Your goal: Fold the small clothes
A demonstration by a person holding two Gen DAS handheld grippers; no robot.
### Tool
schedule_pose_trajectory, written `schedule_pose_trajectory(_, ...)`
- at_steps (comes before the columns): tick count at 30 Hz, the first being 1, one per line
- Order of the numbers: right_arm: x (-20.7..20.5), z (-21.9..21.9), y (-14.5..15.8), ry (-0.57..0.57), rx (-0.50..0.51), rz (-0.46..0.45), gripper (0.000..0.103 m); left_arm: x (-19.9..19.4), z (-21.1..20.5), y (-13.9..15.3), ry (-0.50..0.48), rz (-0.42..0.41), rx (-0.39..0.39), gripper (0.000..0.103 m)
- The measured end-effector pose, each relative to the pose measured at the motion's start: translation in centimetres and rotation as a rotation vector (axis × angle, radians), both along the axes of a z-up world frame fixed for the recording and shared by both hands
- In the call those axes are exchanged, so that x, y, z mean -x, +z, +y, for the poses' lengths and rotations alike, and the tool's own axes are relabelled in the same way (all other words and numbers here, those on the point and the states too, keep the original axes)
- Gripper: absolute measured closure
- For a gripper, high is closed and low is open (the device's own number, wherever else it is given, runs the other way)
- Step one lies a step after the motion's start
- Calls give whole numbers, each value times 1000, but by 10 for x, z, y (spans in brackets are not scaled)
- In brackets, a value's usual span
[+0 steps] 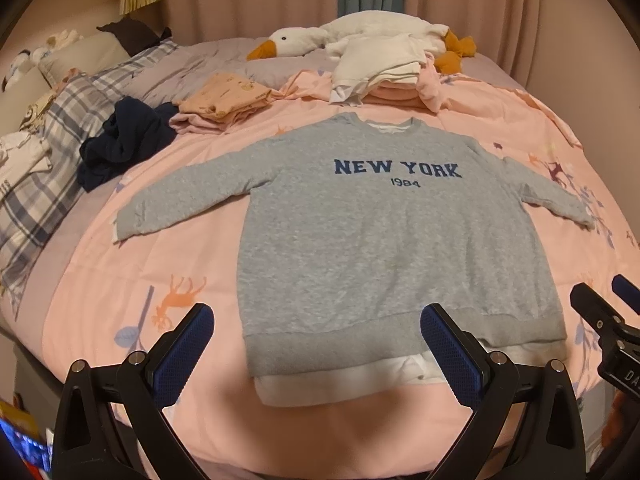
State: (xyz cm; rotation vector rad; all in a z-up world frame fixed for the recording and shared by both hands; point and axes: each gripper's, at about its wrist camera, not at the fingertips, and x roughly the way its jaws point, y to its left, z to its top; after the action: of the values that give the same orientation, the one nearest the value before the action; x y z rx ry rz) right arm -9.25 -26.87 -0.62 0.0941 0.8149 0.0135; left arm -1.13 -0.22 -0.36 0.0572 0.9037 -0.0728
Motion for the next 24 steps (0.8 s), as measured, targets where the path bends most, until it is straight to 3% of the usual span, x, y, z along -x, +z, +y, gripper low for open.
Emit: schedule_pose_trajectory(24,2,1,-4,3,-7,11,0,0,-3,-1,-10,3,-1,1)
